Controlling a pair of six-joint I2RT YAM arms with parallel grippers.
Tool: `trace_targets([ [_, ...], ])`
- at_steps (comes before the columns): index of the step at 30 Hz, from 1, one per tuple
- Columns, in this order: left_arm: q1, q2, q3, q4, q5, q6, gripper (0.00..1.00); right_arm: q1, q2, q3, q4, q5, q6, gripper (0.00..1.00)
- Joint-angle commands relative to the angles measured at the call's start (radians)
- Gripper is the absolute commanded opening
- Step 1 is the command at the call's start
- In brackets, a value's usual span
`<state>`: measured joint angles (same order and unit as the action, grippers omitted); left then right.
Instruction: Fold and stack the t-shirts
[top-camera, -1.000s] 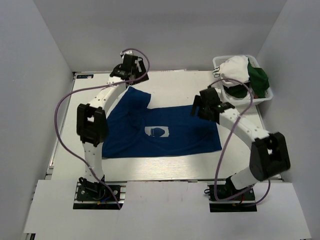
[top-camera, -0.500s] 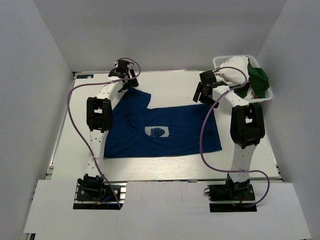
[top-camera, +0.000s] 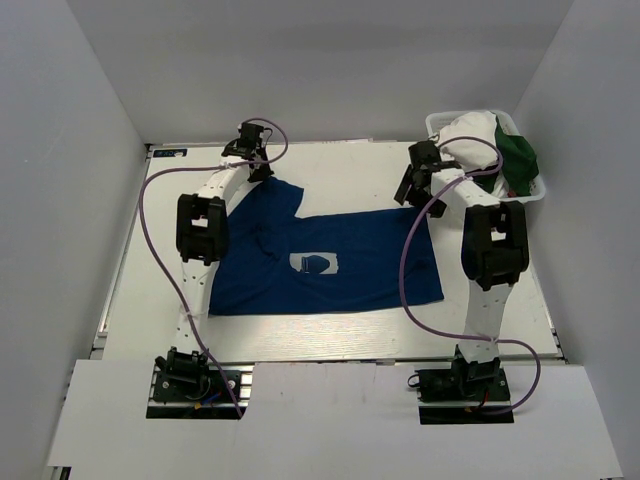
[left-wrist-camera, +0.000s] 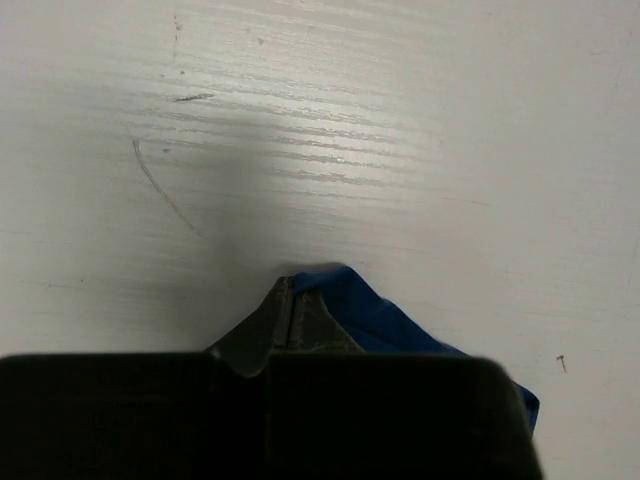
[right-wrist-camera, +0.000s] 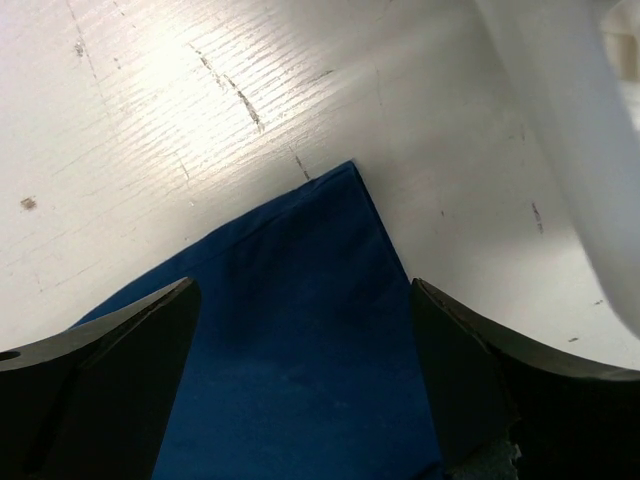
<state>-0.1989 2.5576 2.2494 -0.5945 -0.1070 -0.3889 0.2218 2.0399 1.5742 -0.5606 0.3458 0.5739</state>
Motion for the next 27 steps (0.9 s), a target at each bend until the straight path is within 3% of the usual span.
trace_targets([
  [1, -0.002, -0.054, -0.069, -0.007, -0.005, 0.03, 0.0, -0.002, 0.039, 0.013, 0.001, 0.024, 0.032, 0.9],
  [11, -0.011, -0.243, -0.25, 0.093, -0.026, 0.03, 0.0, 0.004, 0.132, 0.041, 0.051, 0.045, 0.075, 0.89],
  [17, -0.02, -0.307, -0.344, 0.125, -0.051, 0.039, 0.0, 0.008, 0.125, 0.029, 0.056, 0.143, 0.122, 0.89],
  [27, -0.02, -0.355, -0.41, 0.148, -0.072, 0.03, 0.0, 0.016, 0.115, 0.075, 0.142, 0.208, 0.034, 0.89],
])
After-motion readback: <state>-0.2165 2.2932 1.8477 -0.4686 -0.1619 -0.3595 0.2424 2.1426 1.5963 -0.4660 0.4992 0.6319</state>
